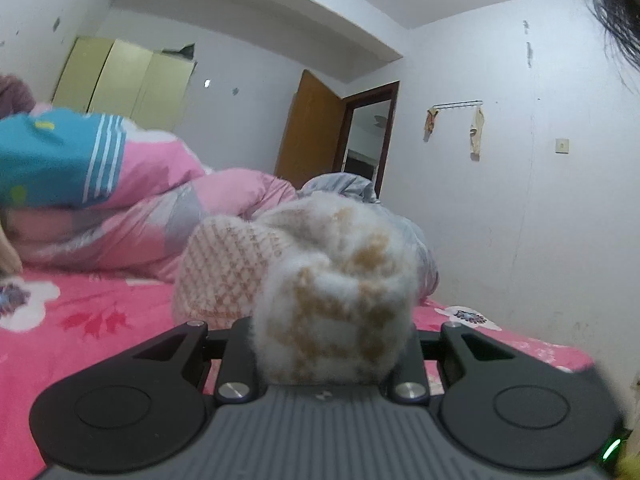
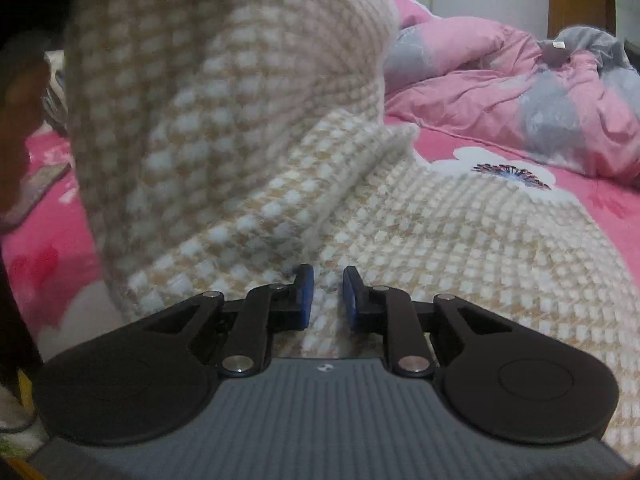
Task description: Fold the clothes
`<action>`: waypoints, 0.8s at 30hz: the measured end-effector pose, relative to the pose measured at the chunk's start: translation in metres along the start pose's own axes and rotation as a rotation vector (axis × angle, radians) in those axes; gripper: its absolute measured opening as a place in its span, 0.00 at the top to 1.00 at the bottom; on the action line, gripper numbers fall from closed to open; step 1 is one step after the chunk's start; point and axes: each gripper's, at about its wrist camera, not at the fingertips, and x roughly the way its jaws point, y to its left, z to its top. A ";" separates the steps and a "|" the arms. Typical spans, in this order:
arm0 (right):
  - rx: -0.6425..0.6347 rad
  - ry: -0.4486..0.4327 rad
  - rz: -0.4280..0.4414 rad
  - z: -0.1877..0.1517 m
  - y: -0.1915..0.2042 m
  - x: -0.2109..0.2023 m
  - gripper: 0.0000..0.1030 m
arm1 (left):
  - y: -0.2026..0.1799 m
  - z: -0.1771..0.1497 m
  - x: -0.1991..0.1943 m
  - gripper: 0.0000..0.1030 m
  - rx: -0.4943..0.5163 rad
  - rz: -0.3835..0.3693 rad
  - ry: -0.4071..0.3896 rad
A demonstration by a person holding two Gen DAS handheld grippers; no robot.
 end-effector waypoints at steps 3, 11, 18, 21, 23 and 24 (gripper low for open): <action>0.009 -0.068 0.003 0.007 0.000 -0.032 0.85 | -0.010 0.005 0.004 0.72 0.031 -0.009 -0.004; 0.125 -0.078 0.052 -0.025 -0.006 -0.033 0.87 | -0.061 -0.005 0.030 0.72 0.131 -0.091 0.050; 0.679 -0.218 -0.038 -0.070 -0.112 -0.095 0.83 | -0.123 -0.042 0.073 0.70 0.275 -0.290 0.174; 0.900 -0.306 -0.040 -0.098 -0.146 -0.120 0.83 | -0.140 -0.070 0.099 0.68 0.305 -0.349 0.304; 1.003 -0.358 -0.022 -0.112 -0.161 -0.133 0.83 | -0.146 -0.083 0.105 0.64 0.336 -0.365 0.351; 1.033 -0.373 -0.008 -0.115 -0.164 -0.137 0.82 | -0.149 -0.088 0.105 0.61 0.358 -0.373 0.352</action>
